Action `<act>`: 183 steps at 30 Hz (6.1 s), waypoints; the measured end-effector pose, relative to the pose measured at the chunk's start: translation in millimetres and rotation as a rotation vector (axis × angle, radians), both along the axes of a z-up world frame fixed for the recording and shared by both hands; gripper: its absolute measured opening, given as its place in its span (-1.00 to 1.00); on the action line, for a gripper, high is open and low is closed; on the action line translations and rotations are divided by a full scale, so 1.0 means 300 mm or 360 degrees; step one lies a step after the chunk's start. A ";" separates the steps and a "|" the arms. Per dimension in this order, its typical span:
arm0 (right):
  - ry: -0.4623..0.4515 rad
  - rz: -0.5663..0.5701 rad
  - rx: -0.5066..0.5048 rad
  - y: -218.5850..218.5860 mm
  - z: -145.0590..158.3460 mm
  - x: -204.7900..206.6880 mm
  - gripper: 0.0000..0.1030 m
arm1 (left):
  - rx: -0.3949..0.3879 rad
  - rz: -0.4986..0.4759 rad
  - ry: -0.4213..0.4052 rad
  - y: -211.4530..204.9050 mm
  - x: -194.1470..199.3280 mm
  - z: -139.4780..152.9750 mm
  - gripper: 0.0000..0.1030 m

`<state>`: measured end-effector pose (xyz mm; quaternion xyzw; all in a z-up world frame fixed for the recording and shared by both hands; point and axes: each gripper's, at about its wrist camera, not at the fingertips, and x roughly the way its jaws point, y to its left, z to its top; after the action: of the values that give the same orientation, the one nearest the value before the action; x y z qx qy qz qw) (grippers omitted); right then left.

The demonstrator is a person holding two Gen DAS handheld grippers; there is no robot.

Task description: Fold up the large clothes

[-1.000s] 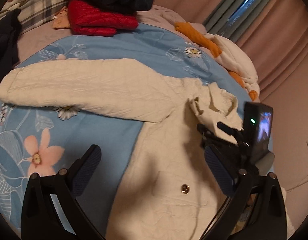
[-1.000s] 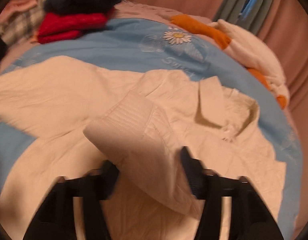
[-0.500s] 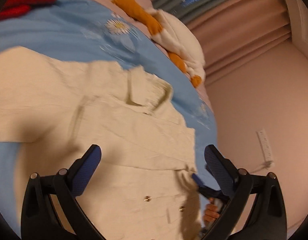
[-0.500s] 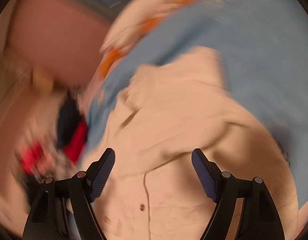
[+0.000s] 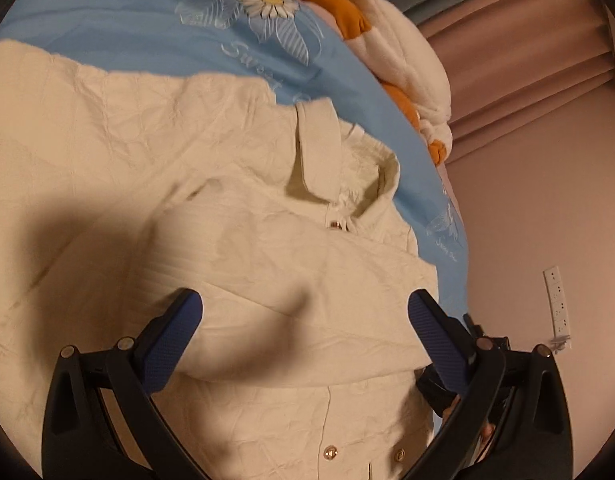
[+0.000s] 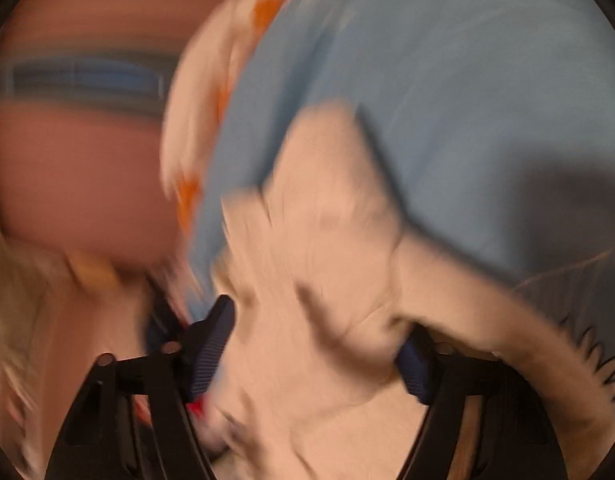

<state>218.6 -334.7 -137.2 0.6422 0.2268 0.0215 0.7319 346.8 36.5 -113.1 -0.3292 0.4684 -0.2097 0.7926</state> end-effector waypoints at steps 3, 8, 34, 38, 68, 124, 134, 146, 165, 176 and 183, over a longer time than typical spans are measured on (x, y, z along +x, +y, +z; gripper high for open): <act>-0.0155 -0.0160 0.0337 -0.039 -0.081 -0.035 0.31 | 0.0117 -0.0063 -0.0008 -0.046 -0.016 -0.006 0.99; -0.0024 -0.0009 0.0249 0.000 -0.081 0.026 0.26 | 0.0224 -0.0092 0.0018 -0.071 -0.005 -0.042 0.99; 0.0343 0.0300 -0.0653 -0.120 0.009 0.373 -0.14 | 0.0605 -0.0366 -0.0153 -0.166 -0.009 -0.059 0.94; 0.0308 0.0254 -0.0727 -0.098 0.038 0.366 -0.11 | 0.0611 -0.0361 -0.0146 -0.161 -0.024 -0.054 0.94; -0.0003 0.0763 -0.1041 0.325 0.240 -0.049 0.26 | -0.0158 0.1030 0.0058 0.975 -0.585 -0.036 0.99; 0.0012 0.0518 -0.0603 0.105 0.137 -0.199 0.28 | 0.0924 -0.0322 -0.0422 -0.527 -0.191 0.265 -0.70; 0.0002 0.0474 -0.0550 0.049 0.132 -0.202 0.37 | 0.0599 -0.0575 -0.0443 -0.485 -0.221 0.286 0.53; 0.0154 0.0701 -0.0710 0.222 0.112 -0.008 0.37 | 0.0350 0.0062 -0.0264 0.281 -0.261 0.265 0.75; 0.0073 0.0606 -0.0959 0.281 0.194 0.095 -0.86 | -0.0395 0.0278 -0.0068 0.308 -0.067 0.011 0.69; 0.0205 0.0617 -0.1116 0.243 0.101 0.118 -0.87 | -0.0054 0.0262 -0.0049 0.298 -0.097 -0.057 0.26; 0.0261 0.0632 -0.0925 0.164 0.023 0.109 -0.66 | -0.0002 0.0162 0.0062 0.361 -0.123 -0.040 0.39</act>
<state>251.2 -285.5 -130.1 0.3503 0.4018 0.0464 0.8448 310.0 144.8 -125.0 -0.3569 0.4663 -0.1630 0.7928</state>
